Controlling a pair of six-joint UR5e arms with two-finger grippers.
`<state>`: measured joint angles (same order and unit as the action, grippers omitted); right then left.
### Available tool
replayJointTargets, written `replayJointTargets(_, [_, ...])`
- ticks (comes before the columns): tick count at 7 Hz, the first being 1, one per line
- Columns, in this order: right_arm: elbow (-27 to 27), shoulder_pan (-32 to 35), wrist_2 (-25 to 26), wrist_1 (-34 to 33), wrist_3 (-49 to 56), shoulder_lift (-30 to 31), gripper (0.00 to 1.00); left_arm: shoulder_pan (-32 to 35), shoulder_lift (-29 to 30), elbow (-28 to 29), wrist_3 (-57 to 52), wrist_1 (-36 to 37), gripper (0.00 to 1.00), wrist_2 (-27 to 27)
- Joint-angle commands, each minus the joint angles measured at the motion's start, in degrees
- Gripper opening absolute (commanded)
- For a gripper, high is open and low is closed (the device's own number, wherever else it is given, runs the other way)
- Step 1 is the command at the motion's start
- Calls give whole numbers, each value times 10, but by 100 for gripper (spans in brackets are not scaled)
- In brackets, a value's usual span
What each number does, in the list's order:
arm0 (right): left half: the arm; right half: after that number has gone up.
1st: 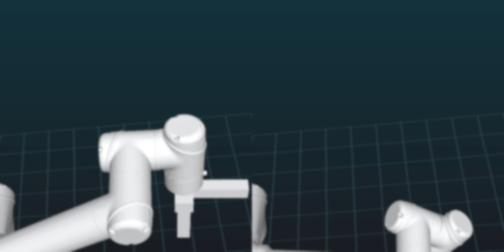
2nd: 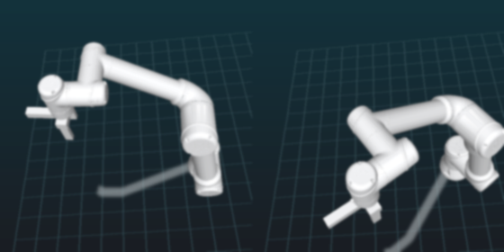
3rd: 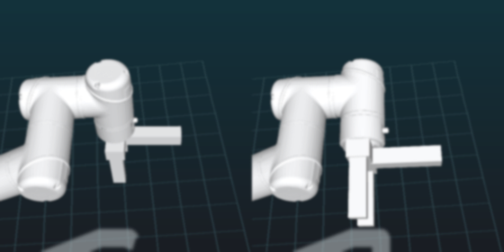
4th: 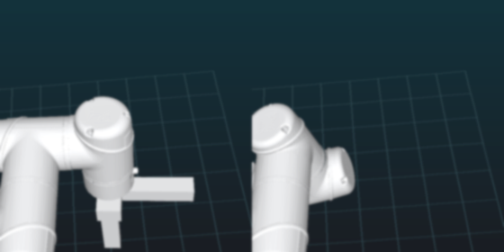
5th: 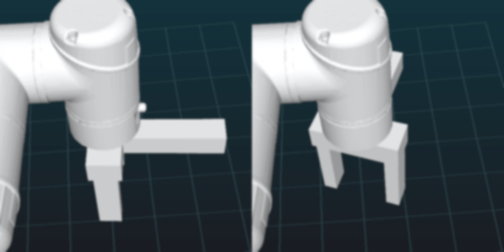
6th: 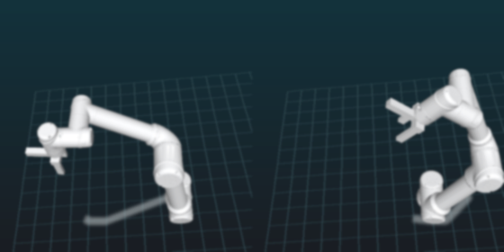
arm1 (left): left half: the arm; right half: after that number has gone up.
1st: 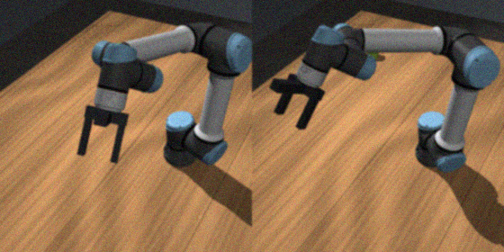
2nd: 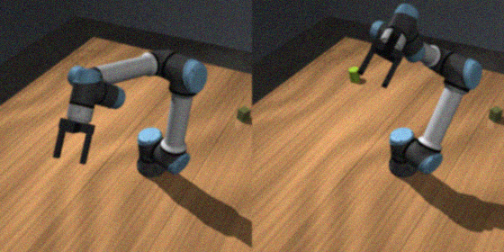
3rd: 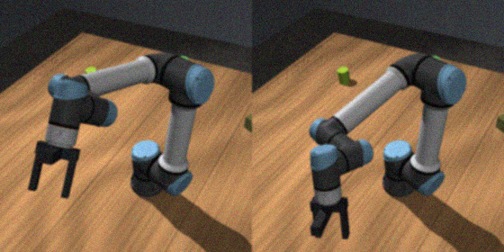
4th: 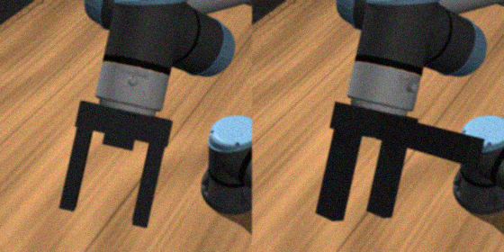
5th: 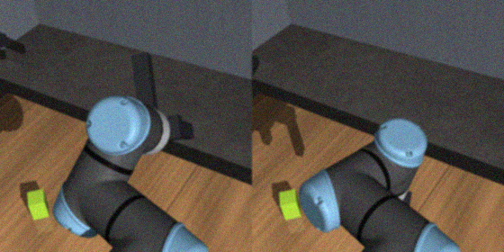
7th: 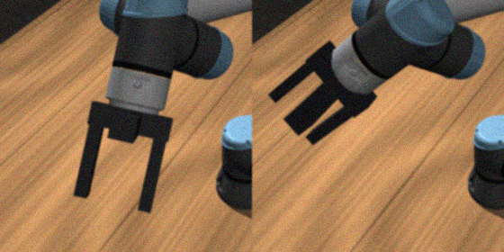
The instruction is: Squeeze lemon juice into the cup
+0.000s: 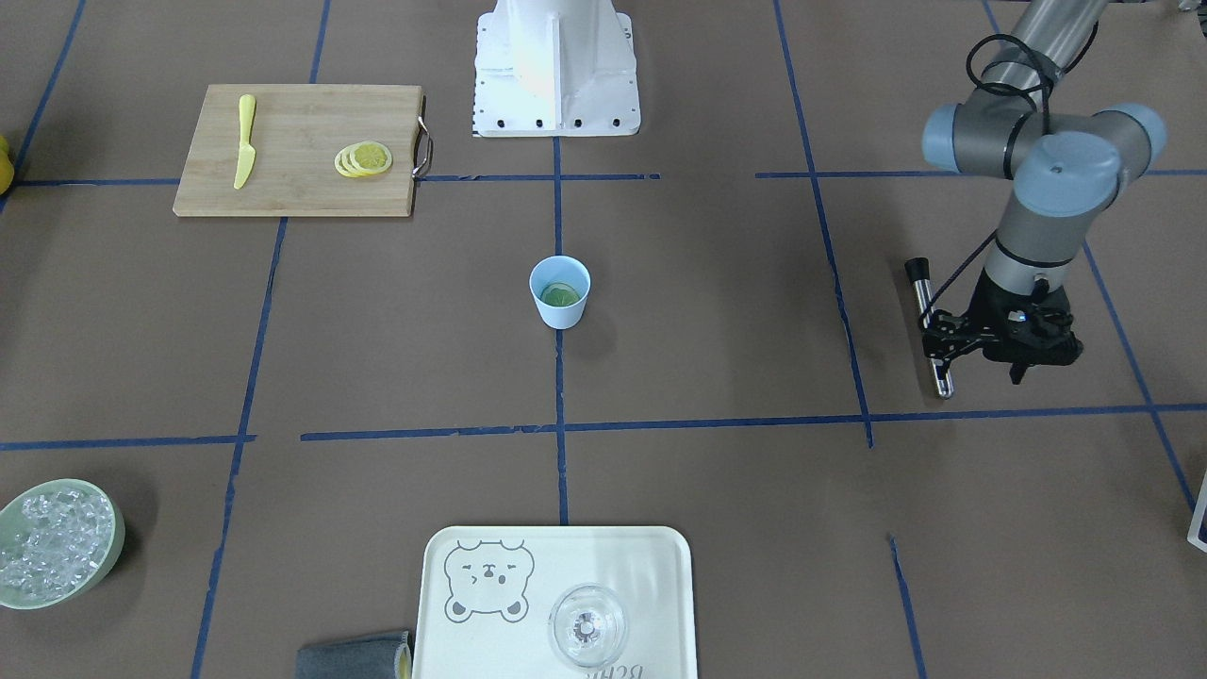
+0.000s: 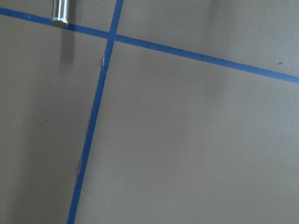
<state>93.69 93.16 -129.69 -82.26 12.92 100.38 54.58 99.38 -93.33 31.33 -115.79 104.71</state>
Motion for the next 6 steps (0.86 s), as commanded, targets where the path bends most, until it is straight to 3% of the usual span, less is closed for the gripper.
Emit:
replayJointTargets(1, [0,0,0,0,1,0,100,136,0,-33,-216,83,100,95])
replayJointTargets(3, [2,0,-1,0,3,4,100,230,-7,-42,-342,182,100,180])
replayJointTargets(5, [5,0,-3,0,3,5,100,298,-16,-41,-402,342,100,199])
replayJointTargets(6, [9,0,-9,0,3,6,100,353,-56,-43,-466,344,100,205])
